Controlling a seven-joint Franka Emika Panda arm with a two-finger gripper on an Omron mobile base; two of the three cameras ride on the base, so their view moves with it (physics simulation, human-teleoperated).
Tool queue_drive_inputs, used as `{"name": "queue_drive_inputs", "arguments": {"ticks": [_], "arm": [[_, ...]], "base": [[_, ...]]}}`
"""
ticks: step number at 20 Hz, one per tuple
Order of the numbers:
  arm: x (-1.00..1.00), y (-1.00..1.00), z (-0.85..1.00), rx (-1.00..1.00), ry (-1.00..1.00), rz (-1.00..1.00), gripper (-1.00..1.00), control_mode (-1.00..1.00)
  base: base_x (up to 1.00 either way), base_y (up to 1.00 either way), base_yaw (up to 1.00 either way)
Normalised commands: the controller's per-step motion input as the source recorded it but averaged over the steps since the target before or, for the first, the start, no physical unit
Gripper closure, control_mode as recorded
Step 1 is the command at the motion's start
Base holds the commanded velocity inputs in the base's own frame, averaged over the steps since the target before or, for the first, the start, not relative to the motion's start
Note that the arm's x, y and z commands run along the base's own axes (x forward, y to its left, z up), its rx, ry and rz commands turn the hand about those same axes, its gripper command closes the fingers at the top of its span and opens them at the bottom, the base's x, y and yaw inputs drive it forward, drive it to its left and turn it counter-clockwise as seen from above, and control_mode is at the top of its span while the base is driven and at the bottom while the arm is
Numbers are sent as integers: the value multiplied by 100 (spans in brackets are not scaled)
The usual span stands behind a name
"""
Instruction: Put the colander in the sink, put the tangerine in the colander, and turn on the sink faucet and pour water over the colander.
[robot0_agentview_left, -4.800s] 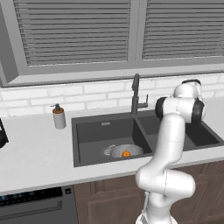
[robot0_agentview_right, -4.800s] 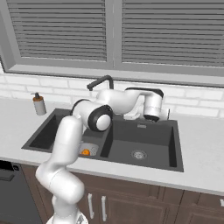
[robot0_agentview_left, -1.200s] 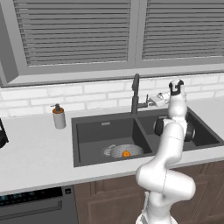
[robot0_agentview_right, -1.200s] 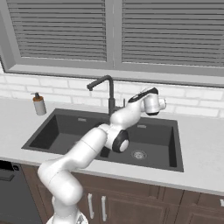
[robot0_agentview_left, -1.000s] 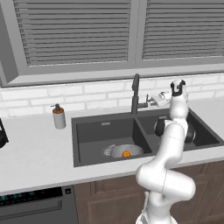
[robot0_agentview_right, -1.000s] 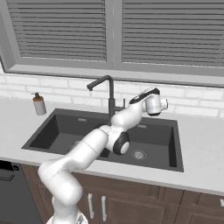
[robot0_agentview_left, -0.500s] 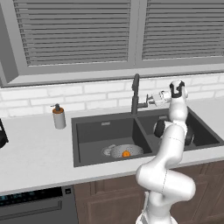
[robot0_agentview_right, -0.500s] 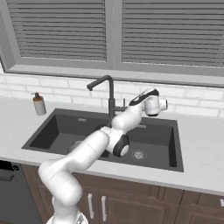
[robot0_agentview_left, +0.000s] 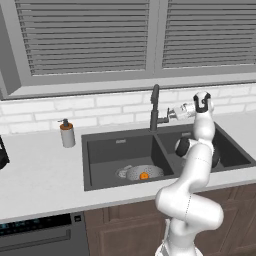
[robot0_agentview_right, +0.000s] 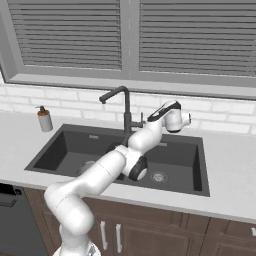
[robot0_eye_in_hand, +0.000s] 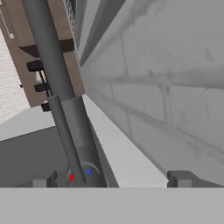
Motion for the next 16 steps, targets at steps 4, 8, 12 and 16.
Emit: {"name": "queue_drive_inputs", "arguments": {"ticks": [4,8,12,16], "arm": [[1,56,0,-3,2,0,-100,-100],[5,45,0,-1,0,0,-100,-100],[7,57,0,-1,1,0,-100,-100],[0,69,0,-5,0,0,-100,-100]], "base": [[0,0,0],[0,0,0],[0,0,0],[0,0,0]]}}
